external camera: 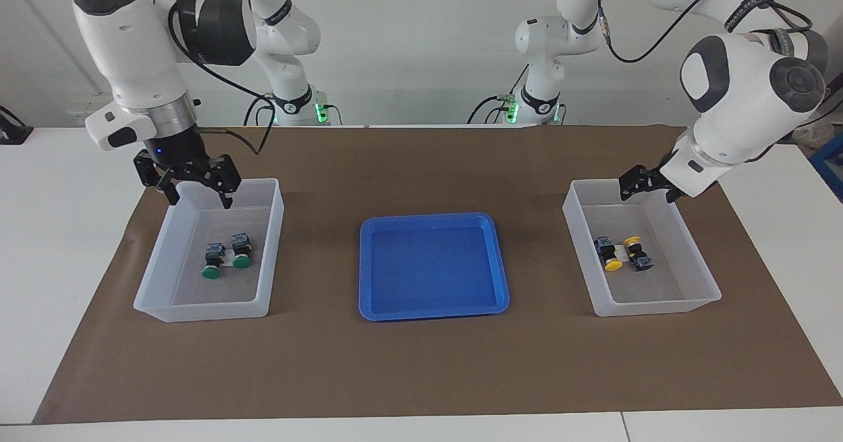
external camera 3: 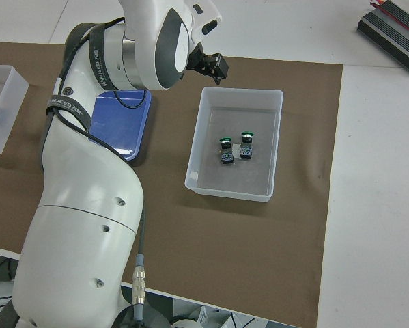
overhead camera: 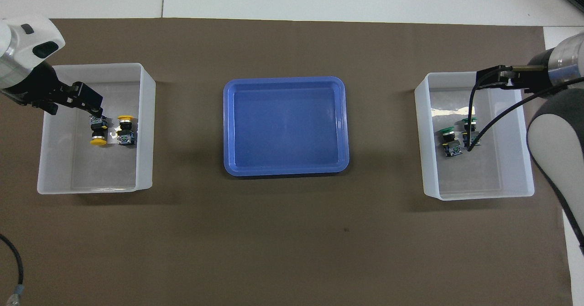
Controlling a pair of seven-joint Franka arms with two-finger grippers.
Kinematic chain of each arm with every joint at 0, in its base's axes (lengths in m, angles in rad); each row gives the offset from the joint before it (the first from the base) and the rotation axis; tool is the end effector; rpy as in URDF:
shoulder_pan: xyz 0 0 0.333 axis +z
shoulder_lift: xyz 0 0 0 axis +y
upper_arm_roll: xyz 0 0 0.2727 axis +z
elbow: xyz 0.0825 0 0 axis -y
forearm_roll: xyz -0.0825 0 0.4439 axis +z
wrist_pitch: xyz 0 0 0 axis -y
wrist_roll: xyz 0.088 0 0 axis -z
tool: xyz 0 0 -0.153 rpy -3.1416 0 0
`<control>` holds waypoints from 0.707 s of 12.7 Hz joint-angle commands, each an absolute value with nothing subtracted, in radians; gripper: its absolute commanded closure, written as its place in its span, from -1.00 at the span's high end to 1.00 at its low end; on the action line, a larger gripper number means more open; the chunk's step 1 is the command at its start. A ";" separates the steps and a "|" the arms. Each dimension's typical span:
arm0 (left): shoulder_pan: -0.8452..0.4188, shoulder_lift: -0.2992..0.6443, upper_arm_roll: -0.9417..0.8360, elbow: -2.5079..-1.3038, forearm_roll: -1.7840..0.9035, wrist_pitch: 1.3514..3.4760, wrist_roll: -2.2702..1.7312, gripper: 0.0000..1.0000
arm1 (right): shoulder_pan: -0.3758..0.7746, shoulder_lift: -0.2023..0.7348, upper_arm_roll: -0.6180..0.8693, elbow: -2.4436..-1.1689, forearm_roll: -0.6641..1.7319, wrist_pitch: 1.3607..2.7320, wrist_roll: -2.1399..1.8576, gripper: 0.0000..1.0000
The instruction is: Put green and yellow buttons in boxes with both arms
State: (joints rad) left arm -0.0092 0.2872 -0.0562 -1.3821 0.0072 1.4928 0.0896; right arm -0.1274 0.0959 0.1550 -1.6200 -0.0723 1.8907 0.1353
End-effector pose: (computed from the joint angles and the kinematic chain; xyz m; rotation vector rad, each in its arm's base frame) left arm 0.6648 -0.0391 0.4438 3.1092 -0.2402 -0.2750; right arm 0.6726 0.0074 0.4796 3.0845 -0.1436 0.2785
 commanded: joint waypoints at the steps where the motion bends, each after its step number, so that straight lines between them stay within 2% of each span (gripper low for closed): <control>1: -0.054 0.232 -0.046 -1.371 0.009 1.463 0.039 1.00 | -0.149 0.094 0.166 -1.602 -0.058 1.864 0.135 1.00; 3: -0.078 0.175 -0.048 -1.426 0.008 1.465 0.031 1.00 | -0.147 0.095 0.164 -1.576 -0.057 1.829 0.133 1.00; 5: -0.074 0.083 -0.048 -1.550 0.008 1.485 0.032 1.00 | -0.069 0.074 0.108 -1.575 -0.057 1.797 0.135 1.00; 7: -0.071 0.014 -0.048 -1.667 0.008 1.561 0.035 1.00 | -0.052 0.043 0.095 -1.588 -0.055 1.731 0.133 1.00; 9: -0.064 -0.015 -0.046 -1.710 0.008 1.577 0.044 1.00 | -0.040 0.026 0.086 -1.597 -0.055 1.666 0.130 1.00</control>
